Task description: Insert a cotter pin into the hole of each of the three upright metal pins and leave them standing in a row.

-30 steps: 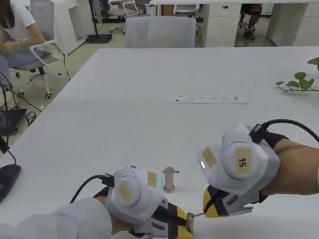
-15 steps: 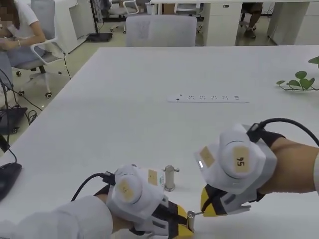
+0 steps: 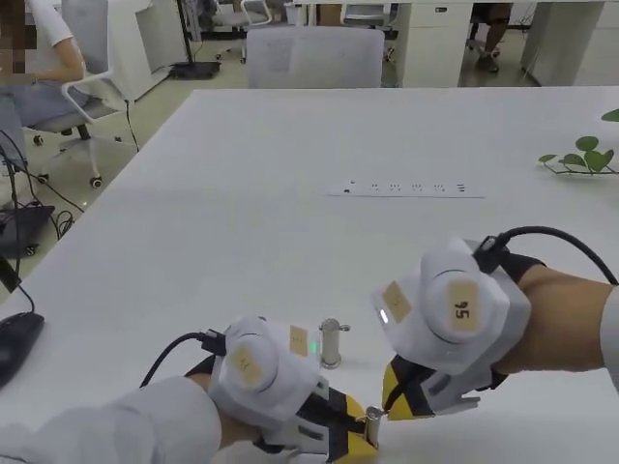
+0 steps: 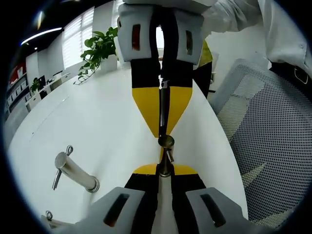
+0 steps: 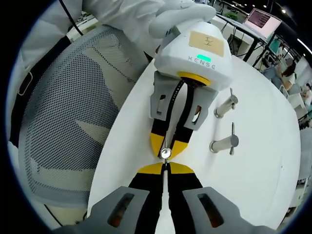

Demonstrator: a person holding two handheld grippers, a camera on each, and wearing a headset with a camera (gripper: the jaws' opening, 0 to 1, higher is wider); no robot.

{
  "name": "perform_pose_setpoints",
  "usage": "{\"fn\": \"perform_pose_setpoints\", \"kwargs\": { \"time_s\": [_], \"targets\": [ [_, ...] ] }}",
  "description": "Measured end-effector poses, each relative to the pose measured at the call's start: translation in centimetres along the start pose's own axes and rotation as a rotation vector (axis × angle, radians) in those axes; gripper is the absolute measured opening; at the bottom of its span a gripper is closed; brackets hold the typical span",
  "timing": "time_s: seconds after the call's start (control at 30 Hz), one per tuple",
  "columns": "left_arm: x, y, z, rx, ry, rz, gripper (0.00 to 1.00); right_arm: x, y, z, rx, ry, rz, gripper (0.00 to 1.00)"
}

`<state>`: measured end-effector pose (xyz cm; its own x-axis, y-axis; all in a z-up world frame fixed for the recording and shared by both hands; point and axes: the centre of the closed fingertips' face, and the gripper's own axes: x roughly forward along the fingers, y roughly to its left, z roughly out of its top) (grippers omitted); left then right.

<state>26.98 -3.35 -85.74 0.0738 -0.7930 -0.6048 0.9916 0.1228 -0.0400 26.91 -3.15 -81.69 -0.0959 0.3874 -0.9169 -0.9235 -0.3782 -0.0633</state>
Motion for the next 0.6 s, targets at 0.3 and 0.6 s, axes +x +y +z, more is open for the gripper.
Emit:
{"fn": "perform_pose_setpoints", "kwargs": {
  "time_s": [0.3,0.6],
  "targets": [
    [0.10,-0.07,0.01,-0.004,0.000,-0.003,0.06,0.18,0.13,0.34,-0.025,0.000,0.011,0.03],
    [0.26,0.01,0.05,-0.009,-0.003,-0.006,0.06,0.23,0.04,0.38,-0.044,-0.002,0.016,0.04]
  ]
}}
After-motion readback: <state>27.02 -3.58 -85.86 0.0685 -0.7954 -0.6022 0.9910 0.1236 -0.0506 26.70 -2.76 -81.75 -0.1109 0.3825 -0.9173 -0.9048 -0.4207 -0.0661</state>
